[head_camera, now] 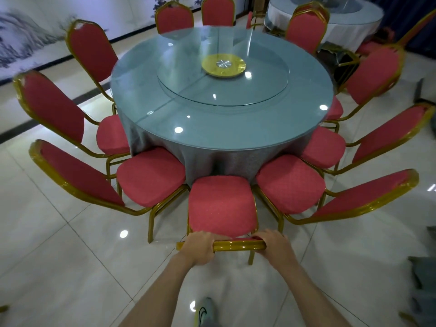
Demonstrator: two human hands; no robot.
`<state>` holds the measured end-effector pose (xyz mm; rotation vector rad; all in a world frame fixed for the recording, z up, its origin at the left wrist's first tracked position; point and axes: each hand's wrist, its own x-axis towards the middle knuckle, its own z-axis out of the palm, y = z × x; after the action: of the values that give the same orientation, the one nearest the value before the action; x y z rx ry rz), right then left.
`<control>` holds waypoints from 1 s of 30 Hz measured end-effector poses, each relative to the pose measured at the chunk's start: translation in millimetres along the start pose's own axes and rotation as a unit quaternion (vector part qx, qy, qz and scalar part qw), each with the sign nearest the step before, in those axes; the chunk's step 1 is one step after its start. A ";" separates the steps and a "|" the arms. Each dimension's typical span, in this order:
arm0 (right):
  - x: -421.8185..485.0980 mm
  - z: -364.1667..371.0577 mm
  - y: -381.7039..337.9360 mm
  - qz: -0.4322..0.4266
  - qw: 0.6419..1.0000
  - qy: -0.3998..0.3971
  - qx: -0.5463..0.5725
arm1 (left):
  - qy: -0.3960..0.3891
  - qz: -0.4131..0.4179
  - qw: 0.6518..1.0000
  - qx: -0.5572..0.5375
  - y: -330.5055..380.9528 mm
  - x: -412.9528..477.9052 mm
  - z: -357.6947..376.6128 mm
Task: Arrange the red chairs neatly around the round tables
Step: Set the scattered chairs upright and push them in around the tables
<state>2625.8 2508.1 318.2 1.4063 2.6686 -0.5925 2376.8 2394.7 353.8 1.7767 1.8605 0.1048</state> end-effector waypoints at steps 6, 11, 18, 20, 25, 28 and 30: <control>-1.9 6.9 -9.7 0.021 0.999 0.021 0.012 | 0.003 0.016 1.000 -0.013 -9.8 2.5 3.2; -7.0 0.9 -14.3 0.026 0.999 0.026 0.033 | -0.020 0.011 0.998 -0.063 -10.1 2.6 1.0; -19.3 -7.1 -2.0 0.010 0.993 0.010 0.115 | -0.053 0.043 0.986 -0.150 12.8 15.1 -9.7; -23.0 -16.2 3.9 -0.001 0.989 0.009 0.149 | -0.036 0.051 0.986 -0.156 26.7 18.9 -9.3; -34.6 -47.7 27.8 0.005 0.957 -0.052 0.285 | -0.004 0.059 0.985 -0.165 67.2 37.1 -4.3; -41.5 -65.8 59.8 0.023 0.941 -0.019 0.337 | 0.036 0.047 0.978 -0.202 99.4 57.2 4.1; -48.0 -78.8 88.0 0.036 0.928 0.014 0.370 | 0.071 0.029 0.971 -0.224 127.5 73.1 9.4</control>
<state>2733.8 2544.1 375.5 1.6304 2.4866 -1.7062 2497.8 2475.7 375.5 1.5354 1.7074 0.6385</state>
